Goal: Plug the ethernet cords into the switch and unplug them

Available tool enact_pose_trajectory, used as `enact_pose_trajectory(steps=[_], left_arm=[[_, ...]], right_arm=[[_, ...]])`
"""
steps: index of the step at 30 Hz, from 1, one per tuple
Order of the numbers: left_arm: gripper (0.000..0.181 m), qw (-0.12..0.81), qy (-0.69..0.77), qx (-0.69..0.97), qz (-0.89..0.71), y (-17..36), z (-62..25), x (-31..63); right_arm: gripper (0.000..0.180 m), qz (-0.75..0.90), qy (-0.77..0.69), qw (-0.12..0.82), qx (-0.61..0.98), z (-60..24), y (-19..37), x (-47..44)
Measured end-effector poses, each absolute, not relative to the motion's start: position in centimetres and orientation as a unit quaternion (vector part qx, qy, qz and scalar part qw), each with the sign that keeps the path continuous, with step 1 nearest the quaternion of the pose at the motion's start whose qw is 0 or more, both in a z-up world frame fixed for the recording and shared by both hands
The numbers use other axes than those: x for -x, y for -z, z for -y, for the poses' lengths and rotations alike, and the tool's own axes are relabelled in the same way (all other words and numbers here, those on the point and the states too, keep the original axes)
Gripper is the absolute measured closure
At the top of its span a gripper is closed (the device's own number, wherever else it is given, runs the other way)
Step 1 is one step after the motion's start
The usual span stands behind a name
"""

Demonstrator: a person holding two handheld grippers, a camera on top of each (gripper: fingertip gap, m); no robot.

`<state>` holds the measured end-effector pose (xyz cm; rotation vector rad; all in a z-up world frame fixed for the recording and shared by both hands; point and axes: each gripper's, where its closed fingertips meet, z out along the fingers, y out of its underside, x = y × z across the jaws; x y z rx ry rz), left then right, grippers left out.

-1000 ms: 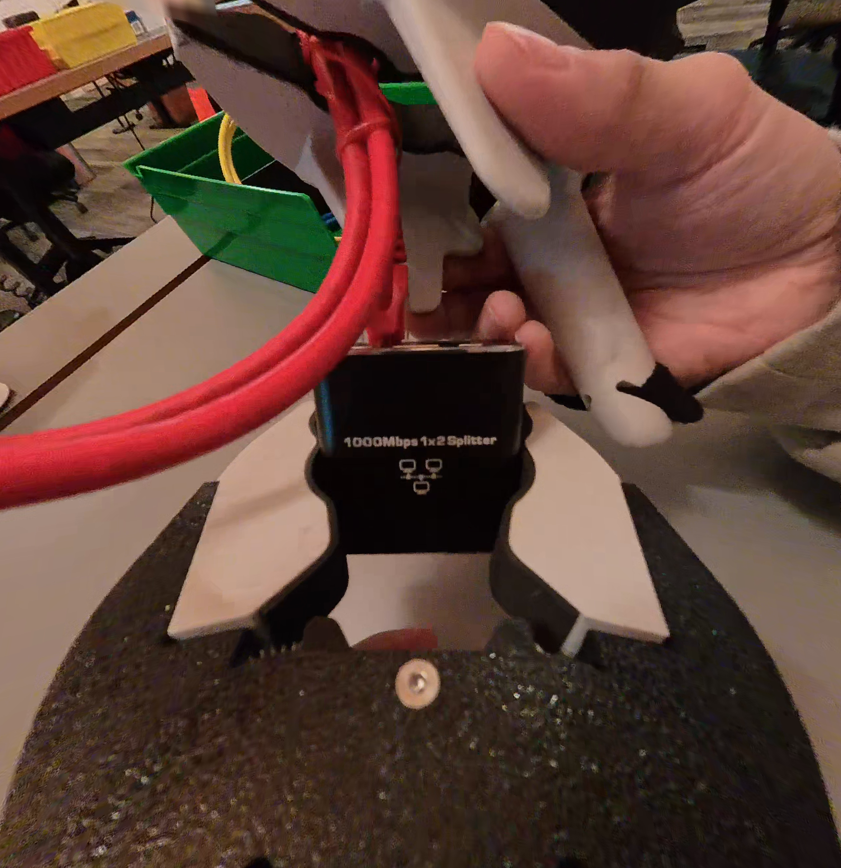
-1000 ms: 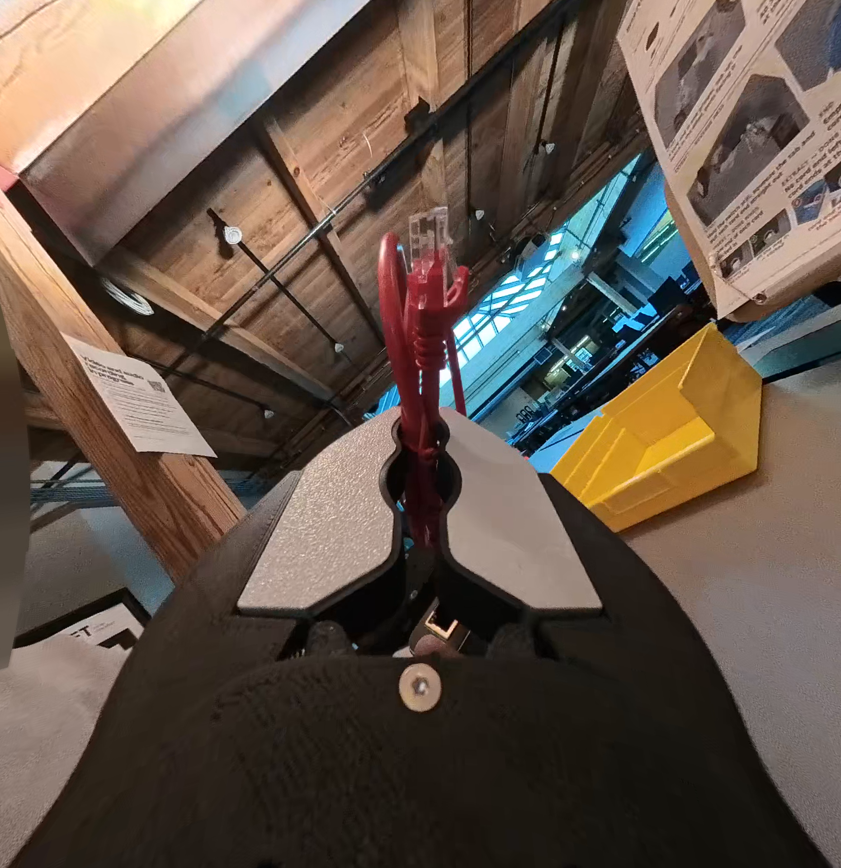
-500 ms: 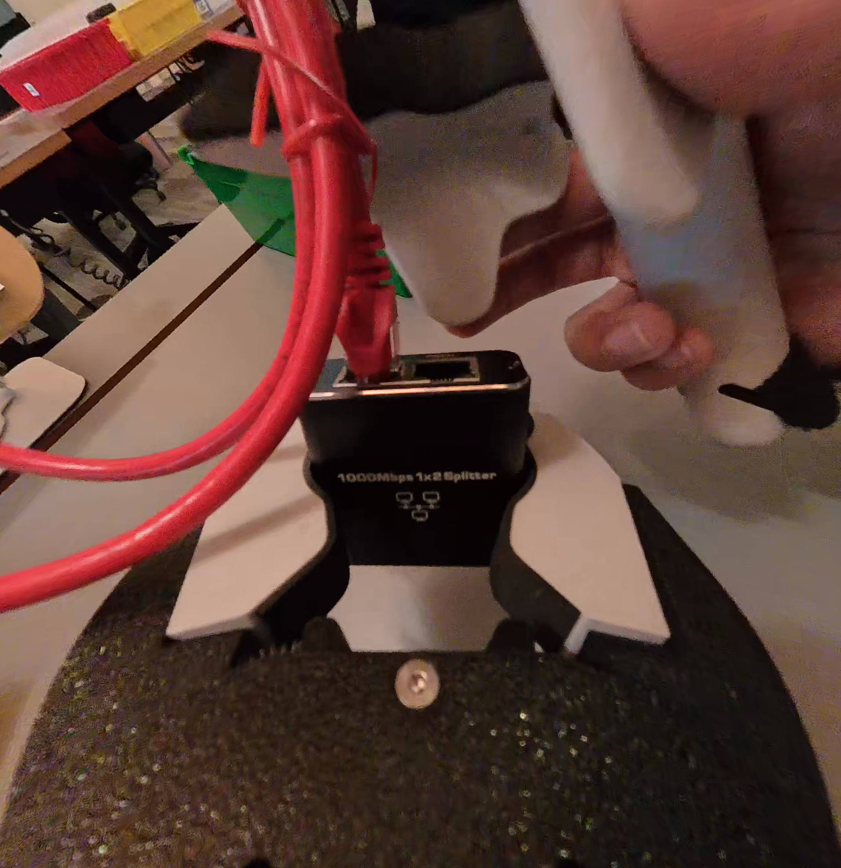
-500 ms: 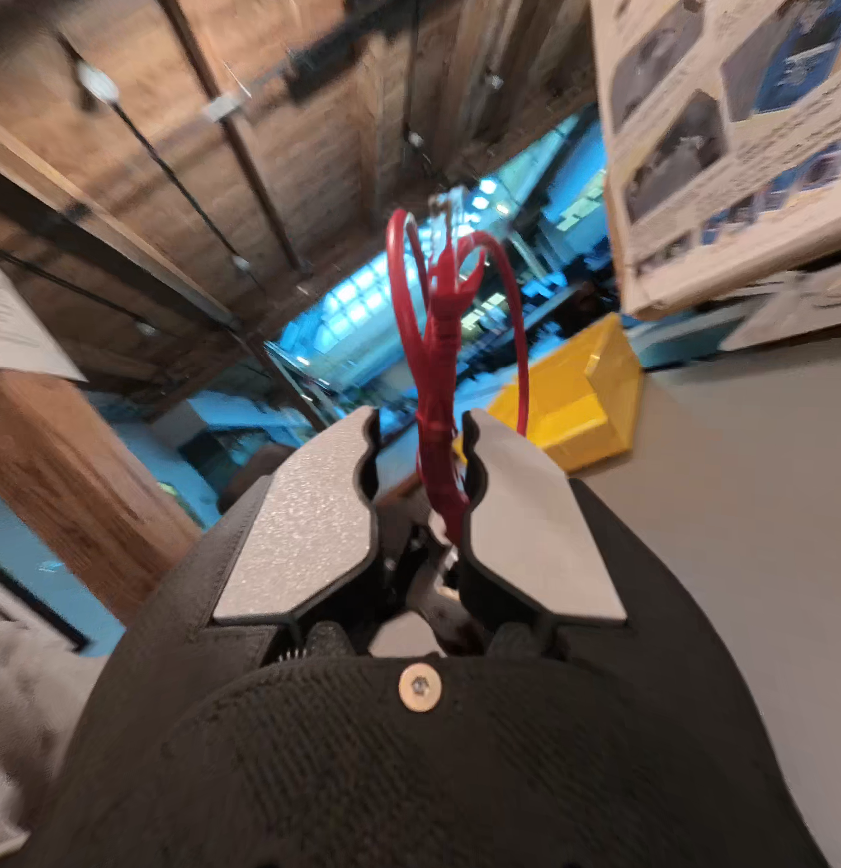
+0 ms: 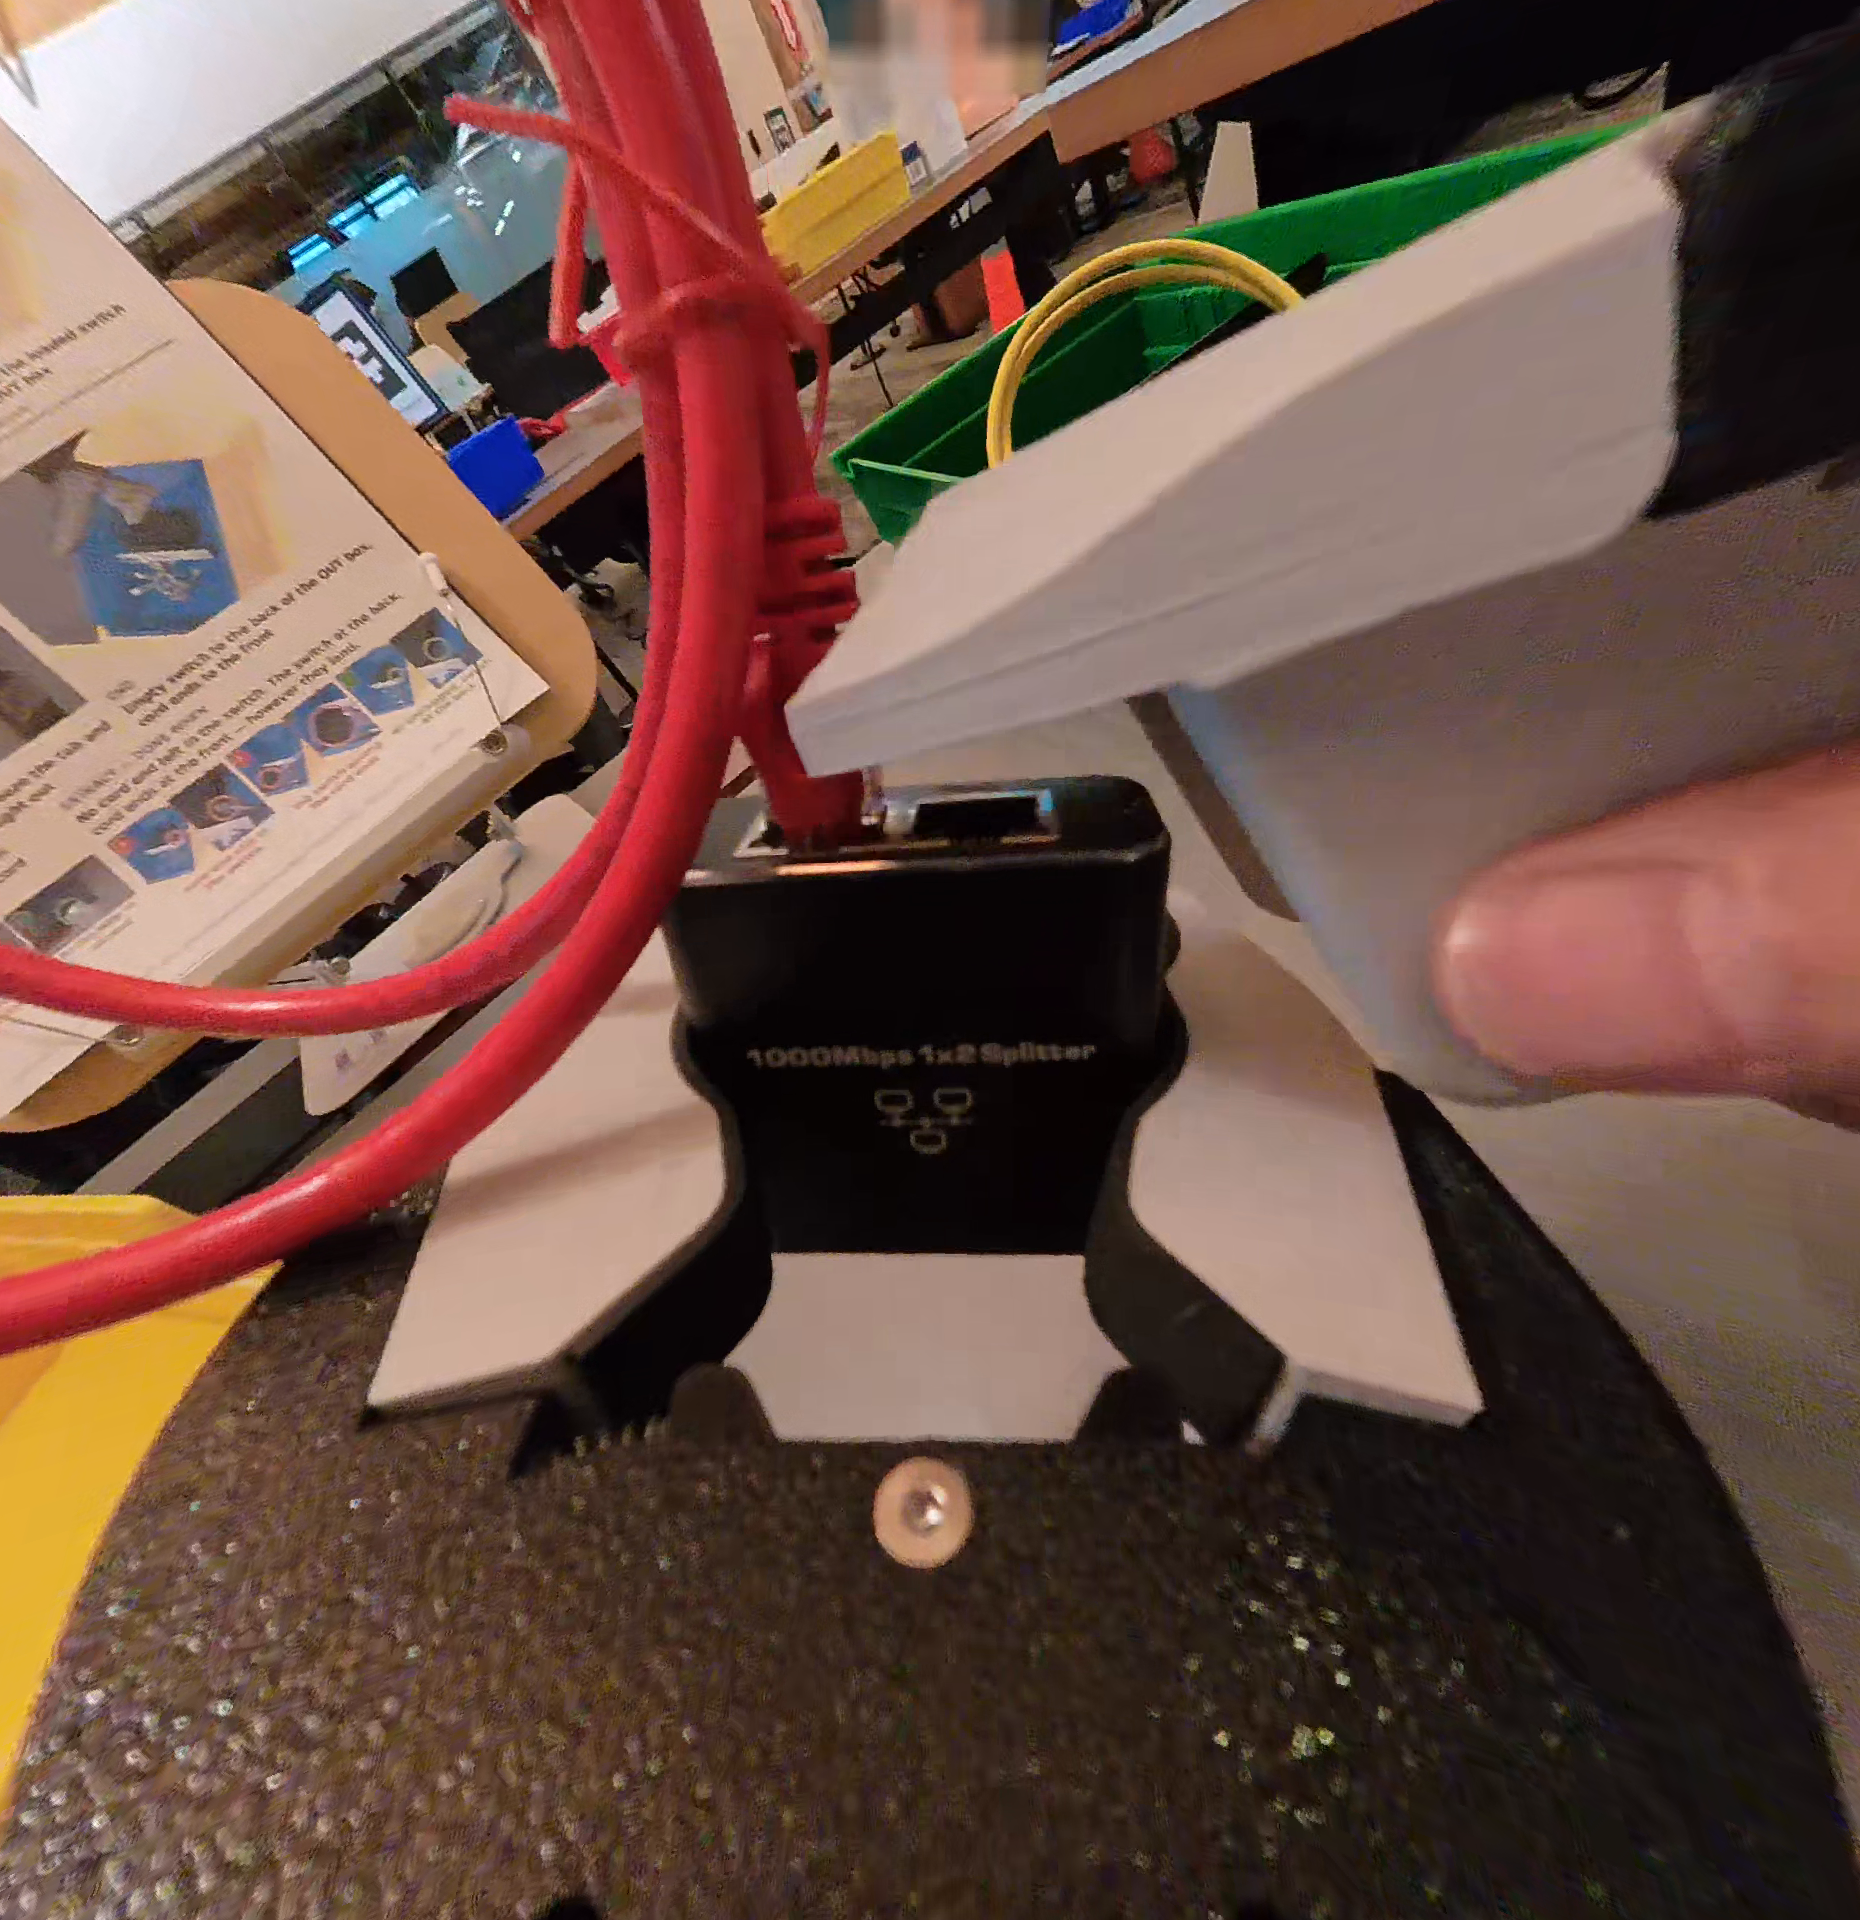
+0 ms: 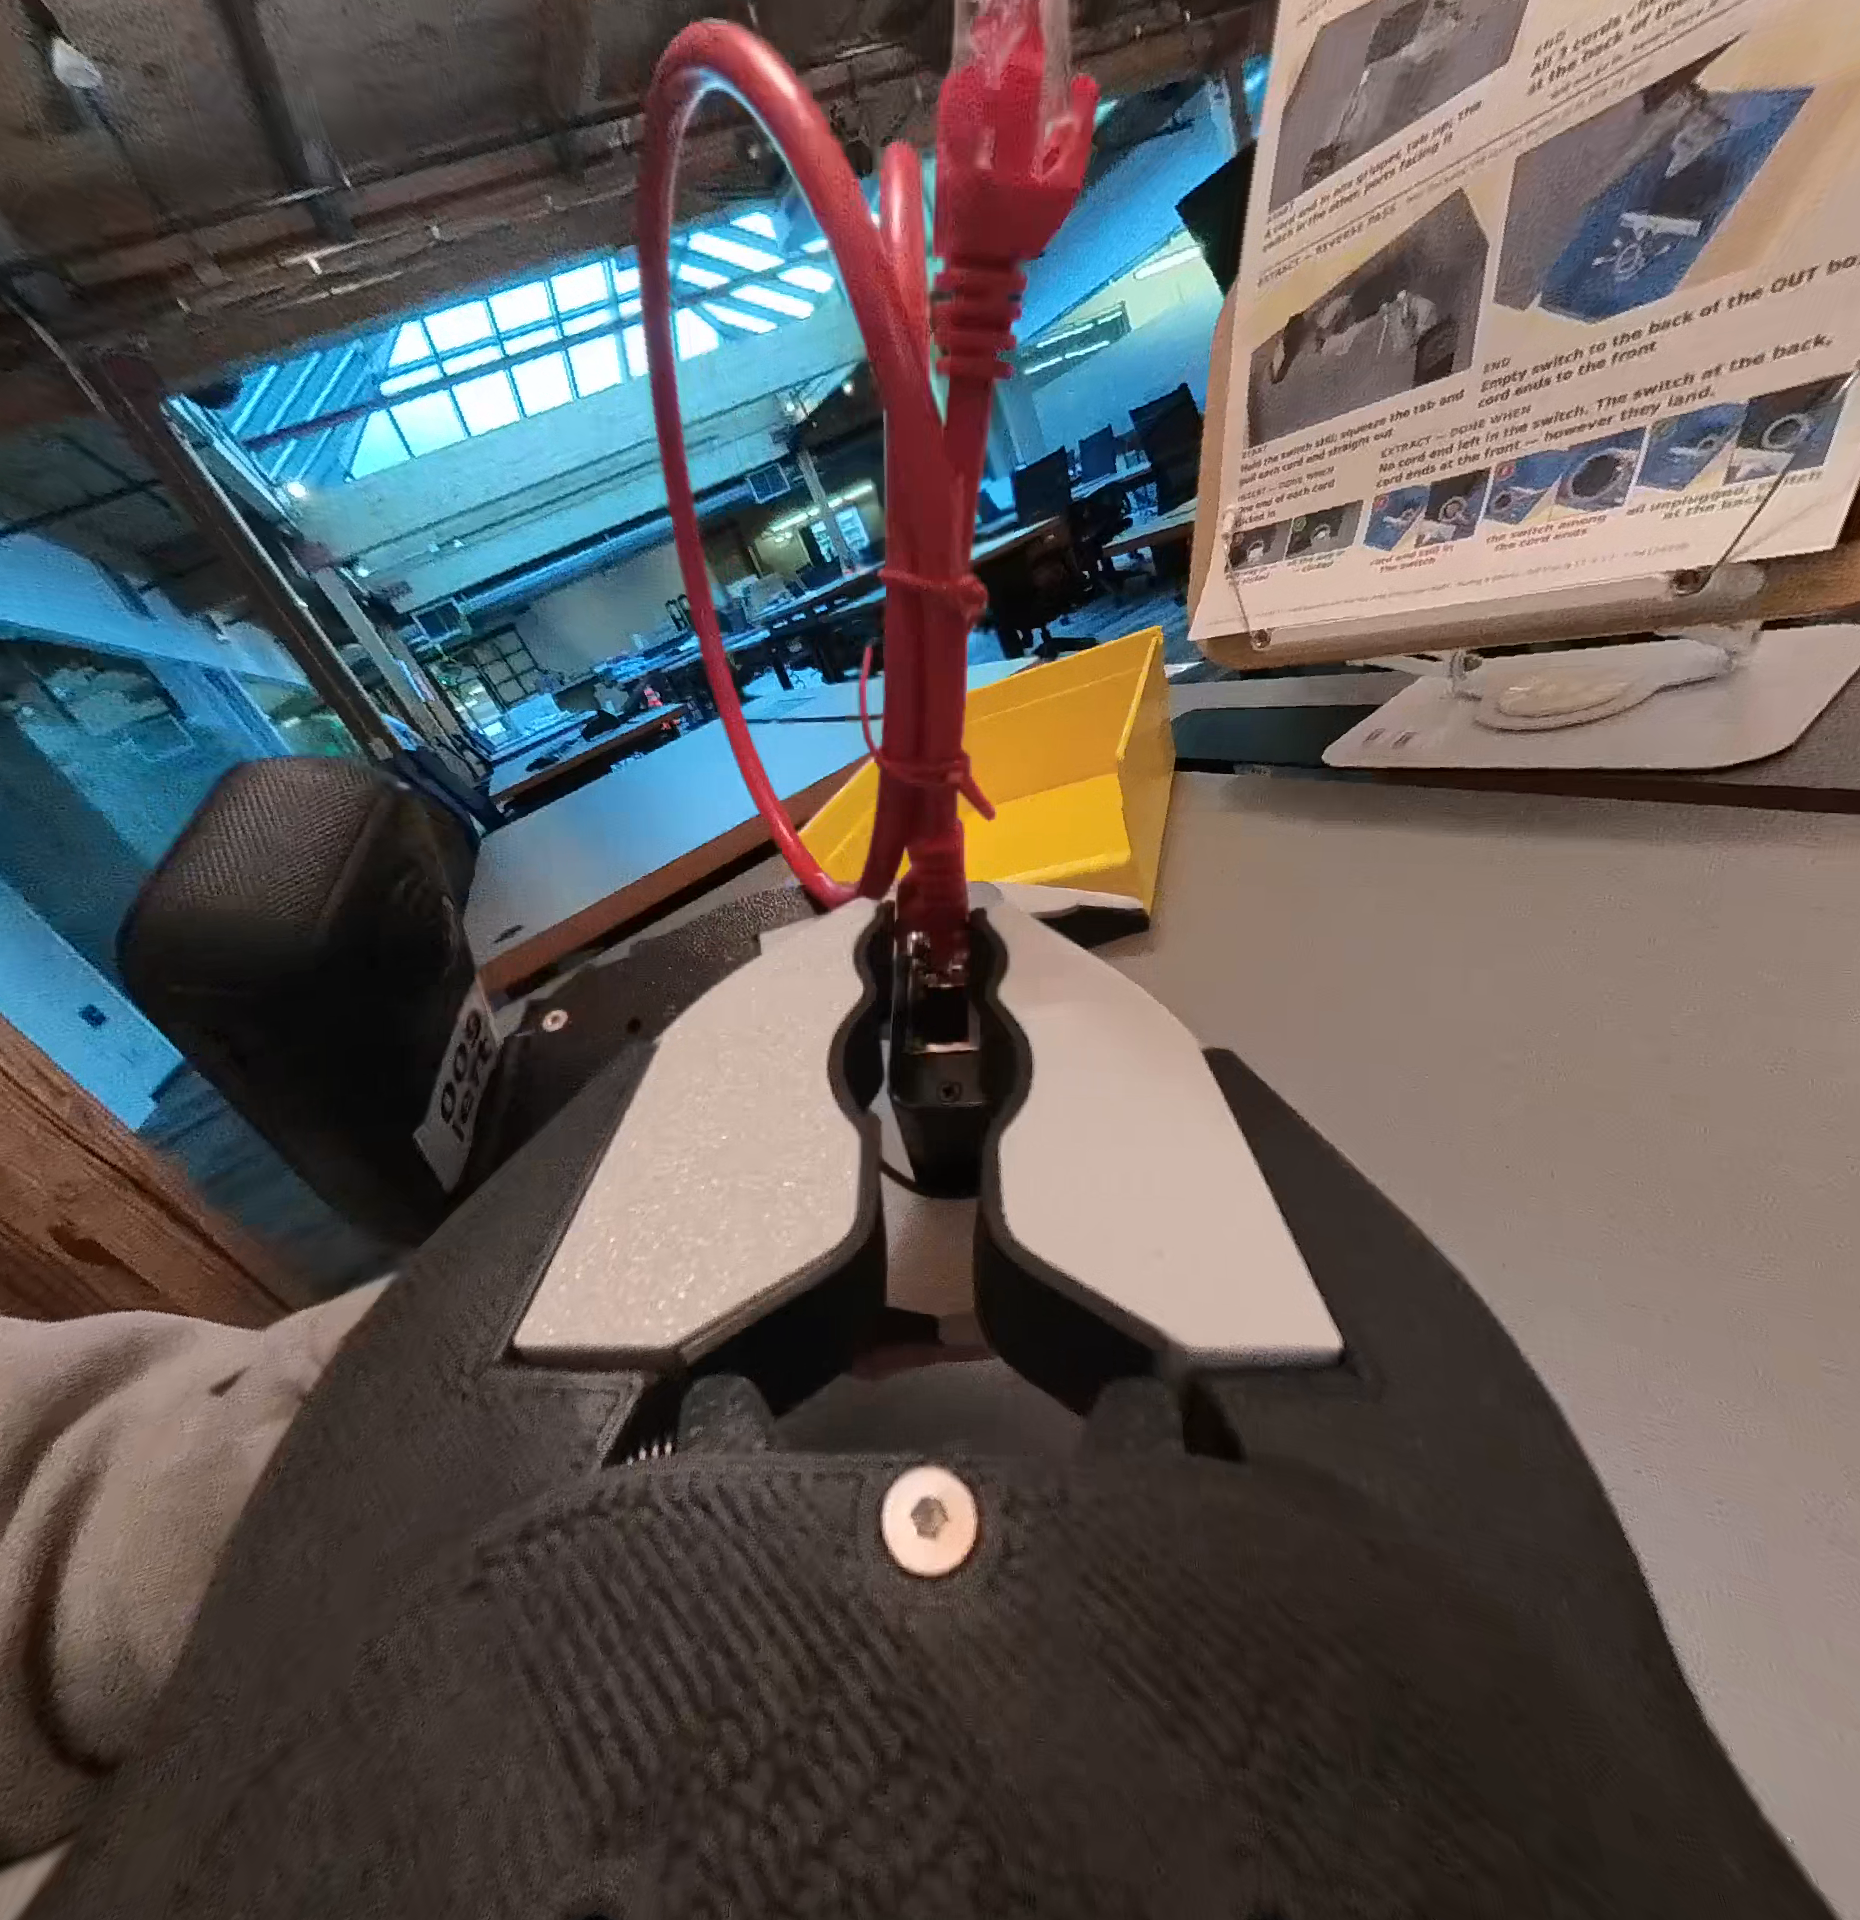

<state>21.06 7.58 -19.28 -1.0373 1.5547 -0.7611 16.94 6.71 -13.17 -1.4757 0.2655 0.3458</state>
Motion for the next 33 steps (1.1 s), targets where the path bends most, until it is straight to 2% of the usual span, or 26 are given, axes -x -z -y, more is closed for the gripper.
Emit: enact_pose_trajectory(steps=[13, 18, 19, 21, 24, 25, 26, 33], left_arm=[[0.105, 0.578, 0.285, 0.416, -0.642, 19.4, -8.2, -20.9], [0.105, 0.576, 0.270, 0.412, -0.652, 20.4, -8.3, -20.8], [0.101, 0.576, 0.270, 0.413, -0.652, 20.4, -8.4, -20.9], [0.105, 0.576, 0.266, 0.415, -0.652, 20.5, -8.5, -20.9], [0.101, 0.574, 0.262, 0.414, -0.656, 20.9, -8.6, -21.1], [0.106, 0.572, 0.265, 0.414, -0.657, 21.1, -8.5, -21.1], [0.102, 0.570, 0.267, 0.415, -0.657, 21.2, -8.5, -21.2], [0.106, 0.571, 0.280, 0.416, -0.650, 21.5, -8.5, -21.7]], right_arm=[[0.166, -0.076, -0.108, 0.704, 0.698, -7.3, 14.2, -16.3], [0.166, -0.076, -0.130, 0.694, 0.705, -7.3, 15.1, -16.4], [0.166, -0.081, -0.135, 0.695, 0.701, -7.3, 15.2, -16.4], [0.165, -0.089, -0.140, 0.702, 0.693, -7.4, 15.2, -16.5], [0.165, -0.094, -0.141, 0.701, 0.692, -7.5, 15.6, -16.8], [0.165, -0.095, -0.143, 0.700, 0.693, -7.5, 15.8, -16.9], [0.165, -0.097, -0.144, 0.699, 0.694, -7.5, 15.9, -17.0], [0.166, -0.093, -0.124, 0.704, 0.693, -7.6, 16.2, -17.3]])
